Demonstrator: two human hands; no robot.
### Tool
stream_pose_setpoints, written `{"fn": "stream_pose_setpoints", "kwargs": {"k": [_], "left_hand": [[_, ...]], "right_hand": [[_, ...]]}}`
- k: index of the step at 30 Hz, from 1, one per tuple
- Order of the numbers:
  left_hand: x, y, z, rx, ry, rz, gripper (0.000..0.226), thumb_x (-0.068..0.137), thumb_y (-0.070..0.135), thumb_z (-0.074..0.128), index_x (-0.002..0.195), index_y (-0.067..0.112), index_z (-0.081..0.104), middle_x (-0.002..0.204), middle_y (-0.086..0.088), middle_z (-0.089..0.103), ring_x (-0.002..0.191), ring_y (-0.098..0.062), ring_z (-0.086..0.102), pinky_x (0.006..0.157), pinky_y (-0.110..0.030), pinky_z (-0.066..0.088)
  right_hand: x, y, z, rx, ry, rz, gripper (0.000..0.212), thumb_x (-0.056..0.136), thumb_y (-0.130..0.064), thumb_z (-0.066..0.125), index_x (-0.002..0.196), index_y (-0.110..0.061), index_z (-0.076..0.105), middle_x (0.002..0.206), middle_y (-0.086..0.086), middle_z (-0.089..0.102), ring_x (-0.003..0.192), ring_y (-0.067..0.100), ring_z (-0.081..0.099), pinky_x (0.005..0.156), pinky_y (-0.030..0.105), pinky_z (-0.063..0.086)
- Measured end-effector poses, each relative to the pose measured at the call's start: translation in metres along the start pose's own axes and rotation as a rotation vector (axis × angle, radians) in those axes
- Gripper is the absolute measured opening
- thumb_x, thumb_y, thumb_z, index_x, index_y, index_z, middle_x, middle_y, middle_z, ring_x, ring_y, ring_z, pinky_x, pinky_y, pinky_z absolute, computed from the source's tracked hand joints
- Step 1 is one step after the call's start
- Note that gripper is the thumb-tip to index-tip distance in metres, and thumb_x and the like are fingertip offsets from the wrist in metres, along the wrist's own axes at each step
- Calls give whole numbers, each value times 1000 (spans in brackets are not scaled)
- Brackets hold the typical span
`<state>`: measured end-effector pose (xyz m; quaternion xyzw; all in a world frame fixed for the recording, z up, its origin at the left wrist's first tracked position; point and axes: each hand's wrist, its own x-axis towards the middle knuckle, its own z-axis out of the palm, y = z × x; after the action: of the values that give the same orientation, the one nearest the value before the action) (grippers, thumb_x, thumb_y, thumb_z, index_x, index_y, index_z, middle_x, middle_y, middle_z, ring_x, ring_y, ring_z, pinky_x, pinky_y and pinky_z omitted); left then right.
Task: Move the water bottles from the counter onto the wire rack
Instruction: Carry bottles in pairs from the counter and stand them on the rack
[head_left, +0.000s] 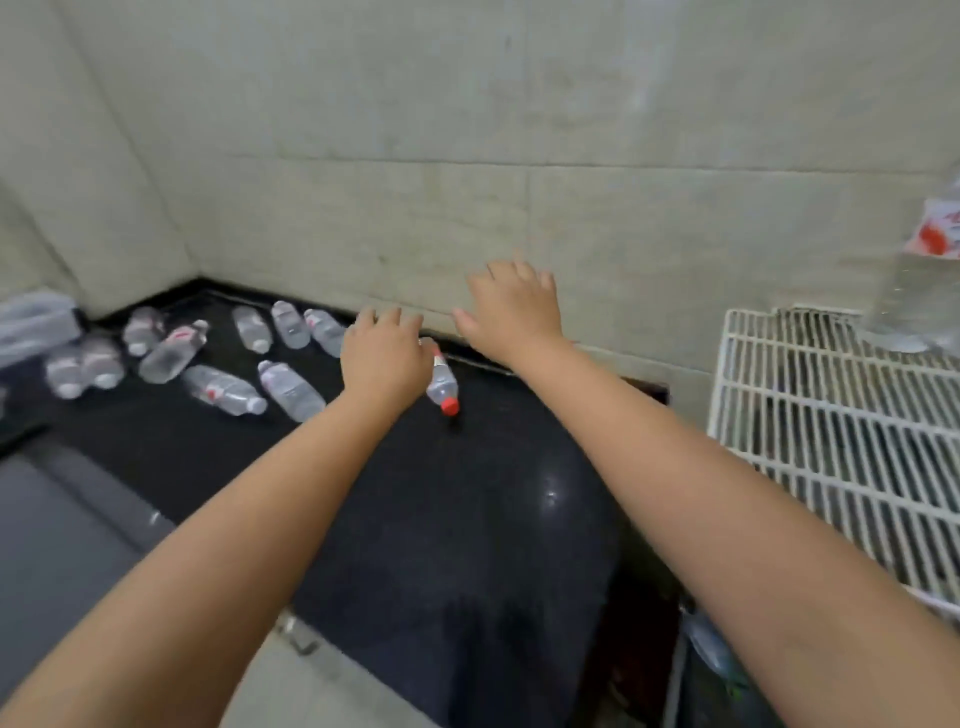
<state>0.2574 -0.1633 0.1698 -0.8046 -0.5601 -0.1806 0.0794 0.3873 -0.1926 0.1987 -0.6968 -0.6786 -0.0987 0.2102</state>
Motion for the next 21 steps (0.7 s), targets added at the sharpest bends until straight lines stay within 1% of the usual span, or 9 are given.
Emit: {"fn": "stream_pose_setpoints", "kwargs": {"k": [1, 3, 6, 8, 9, 11, 13, 17, 21], "left_hand": [[-9, -29, 2, -1, 3, -12, 59, 78, 36, 23, 106, 0, 62, 109, -22, 63, 106, -40, 53, 89, -45, 42], [-26, -86, 7, 28, -23, -58, 48, 79, 29, 34, 107, 1, 62, 111, -21, 63, 106, -41, 53, 88, -46, 44], [-51, -162, 18, 85, -110, -96, 37, 89, 24, 44, 120, 6, 54, 126, -16, 55, 119, -38, 45, 98, -45, 38], [-66, -201, 26, 81, -147, -116, 39, 91, 24, 44, 126, 9, 50, 132, -12, 51, 123, -35, 40, 97, -44, 36], [-72, -217, 30, 76, -167, -130, 41, 92, 25, 44, 129, 11, 48, 137, -10, 47, 127, -34, 37, 100, -43, 35], [-80, -243, 39, 68, -225, -161, 43, 94, 28, 42, 135, 15, 43, 146, -6, 39, 135, -33, 29, 109, -43, 29], [-81, -263, 50, 66, -283, -182, 44, 95, 29, 39, 138, 18, 38, 150, -3, 33, 140, -33, 22, 114, -42, 24], [-70, -295, 75, -1, -339, -241, 46, 96, 30, 37, 141, 20, 33, 152, -2, 29, 142, -32, 18, 116, -41, 23], [-40, -310, 105, -48, -395, -228, 46, 97, 30, 37, 142, 20, 32, 152, -2, 30, 142, -31, 18, 114, -41, 25]], "right_hand": [[0, -26, 16, 24, -11, 0, 41, 89, -35, 48, 120, -8, 52, 128, 13, 51, 123, 29, 41, 105, 44, 27], [-1, -74, 48, 81, -22, 10, 40, 88, -33, 49, 118, -7, 53, 128, 14, 51, 123, 30, 41, 105, 44, 27], [-6, -131, 95, 104, -89, 29, 45, 89, -35, 48, 124, -8, 49, 133, 13, 47, 128, 31, 37, 105, 45, 27], [-12, -157, 122, 101, -138, 44, 46, 90, -36, 48, 126, -9, 48, 137, 12, 45, 131, 30, 35, 105, 44, 27], [-15, -166, 133, 94, -167, 50, 46, 90, -36, 48, 127, -9, 48, 140, 11, 43, 132, 29, 34, 107, 44, 26], [-20, -180, 155, 81, -227, 75, 48, 91, -36, 48, 131, -10, 45, 145, 11, 38, 135, 30, 30, 110, 46, 24], [-20, -187, 174, 71, -288, 114, 49, 91, -36, 47, 133, -10, 43, 146, 11, 36, 137, 29, 27, 111, 47, 23], [-9, -195, 209, 40, -432, 150, 48, 92, -36, 46, 133, -11, 42, 142, 10, 39, 134, 29, 30, 107, 46, 29], [19, -193, 243, 48, -449, 183, 47, 92, -35, 46, 132, -11, 42, 141, 10, 41, 134, 29, 31, 107, 44, 30]]}}
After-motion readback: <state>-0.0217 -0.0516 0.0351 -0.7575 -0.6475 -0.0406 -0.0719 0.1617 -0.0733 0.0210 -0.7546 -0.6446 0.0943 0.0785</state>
